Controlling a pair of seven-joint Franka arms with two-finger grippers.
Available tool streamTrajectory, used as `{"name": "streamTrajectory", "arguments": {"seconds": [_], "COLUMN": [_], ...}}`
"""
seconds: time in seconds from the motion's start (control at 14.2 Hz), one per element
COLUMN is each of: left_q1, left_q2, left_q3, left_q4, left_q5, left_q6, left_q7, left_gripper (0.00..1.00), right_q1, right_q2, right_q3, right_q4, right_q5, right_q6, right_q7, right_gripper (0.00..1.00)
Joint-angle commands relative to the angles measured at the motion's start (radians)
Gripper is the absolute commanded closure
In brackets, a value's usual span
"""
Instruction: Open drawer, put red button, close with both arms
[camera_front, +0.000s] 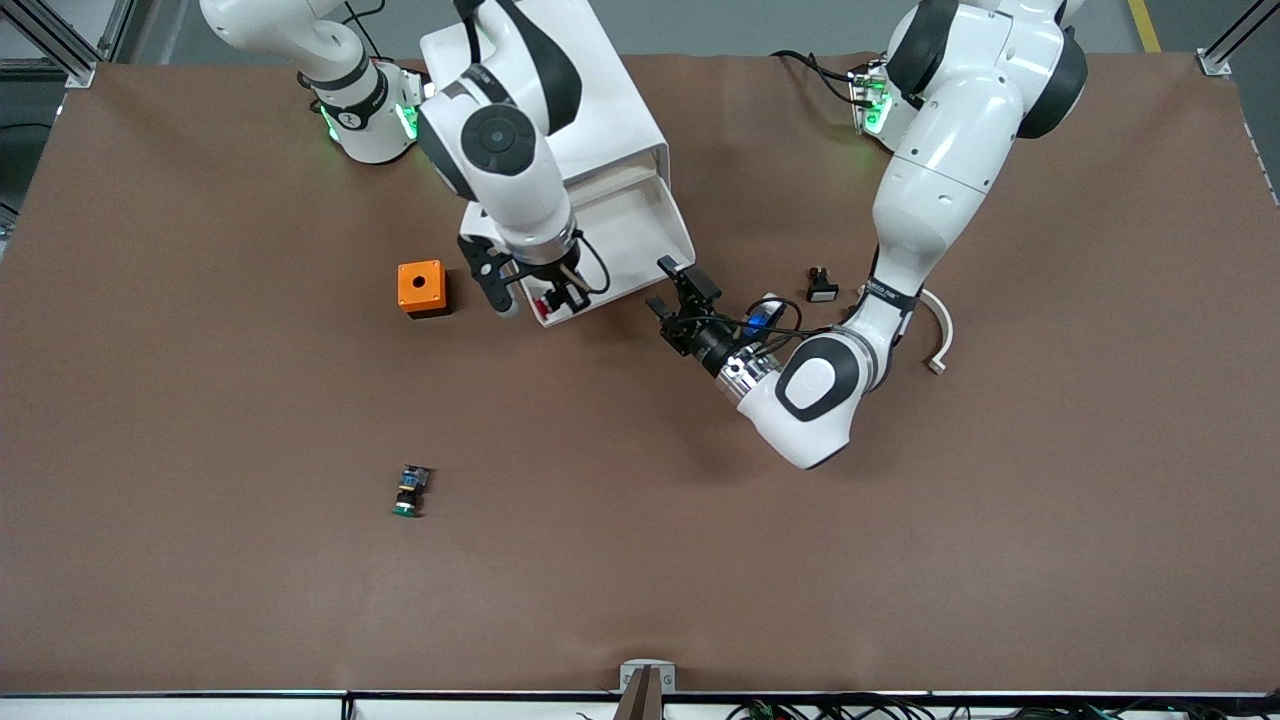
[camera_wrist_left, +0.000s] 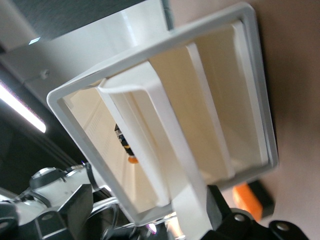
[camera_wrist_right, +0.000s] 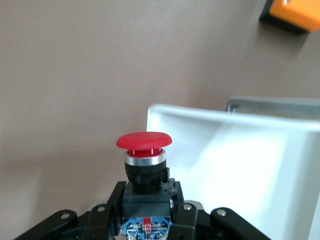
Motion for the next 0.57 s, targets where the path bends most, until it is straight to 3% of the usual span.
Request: {"name": "streamTrajectory", "arguments": {"seconds": [0.0,0.21,0.49], "left_q1": [0.009,-0.002,-0.003], "left_q2": [-0.001,-0.024,-0.102], "left_q3": [-0.001,0.046,0.069], "left_q4": [0.063,0.072,0.071], "left_q5": [-0.004,0.009,0.139], "left_q6": [-0.002,0.000,0.074], "left_q7": [0.223,0.504,0.864], "left_gripper": [0.00,0.00,0.00], "right_q1": [0.059,0.093,0.121], "right_q2": [0.020,0.054,0.082], "right_q3": [-0.013,-0.013,-0.013], "right_q4": [-0.018,-0.015,-0.012], "right_q5": [0.007,0.007,0.007], "right_q6": [0.053,0.101,0.113], "right_q7": [0.107,0.186,0.248], "right_gripper": [1.00,1.00,1.00]}}
